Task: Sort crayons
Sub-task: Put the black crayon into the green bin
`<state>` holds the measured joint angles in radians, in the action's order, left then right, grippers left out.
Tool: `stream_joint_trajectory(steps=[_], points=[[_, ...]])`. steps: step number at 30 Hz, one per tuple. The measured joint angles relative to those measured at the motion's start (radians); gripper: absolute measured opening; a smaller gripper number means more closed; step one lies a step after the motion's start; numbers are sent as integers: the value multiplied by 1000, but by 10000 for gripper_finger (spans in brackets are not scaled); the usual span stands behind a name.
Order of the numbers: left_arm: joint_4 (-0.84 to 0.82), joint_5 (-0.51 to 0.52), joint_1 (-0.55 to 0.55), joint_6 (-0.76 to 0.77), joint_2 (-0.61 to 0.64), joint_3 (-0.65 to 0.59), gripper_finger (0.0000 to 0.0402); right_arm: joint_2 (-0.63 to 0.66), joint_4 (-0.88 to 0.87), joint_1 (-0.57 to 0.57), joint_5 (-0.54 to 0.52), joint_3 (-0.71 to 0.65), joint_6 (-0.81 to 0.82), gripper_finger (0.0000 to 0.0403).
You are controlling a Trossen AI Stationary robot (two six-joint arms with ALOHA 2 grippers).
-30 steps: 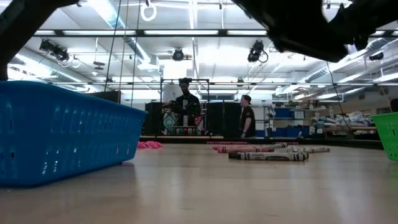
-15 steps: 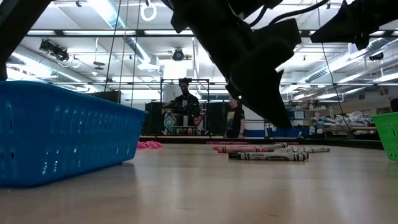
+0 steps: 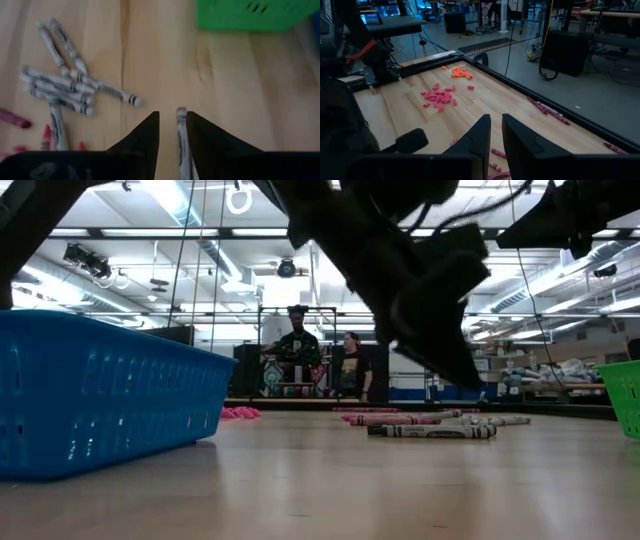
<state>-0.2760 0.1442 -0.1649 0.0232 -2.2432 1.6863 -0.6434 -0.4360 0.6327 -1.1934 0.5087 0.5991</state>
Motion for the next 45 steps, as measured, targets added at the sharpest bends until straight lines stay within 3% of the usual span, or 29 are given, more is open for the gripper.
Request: stream_joint_trajectory(steps=[45], points=[[33, -38, 11, -15, -84, 5, 107, -27, 9, 0, -10, 0, 0, 57]])
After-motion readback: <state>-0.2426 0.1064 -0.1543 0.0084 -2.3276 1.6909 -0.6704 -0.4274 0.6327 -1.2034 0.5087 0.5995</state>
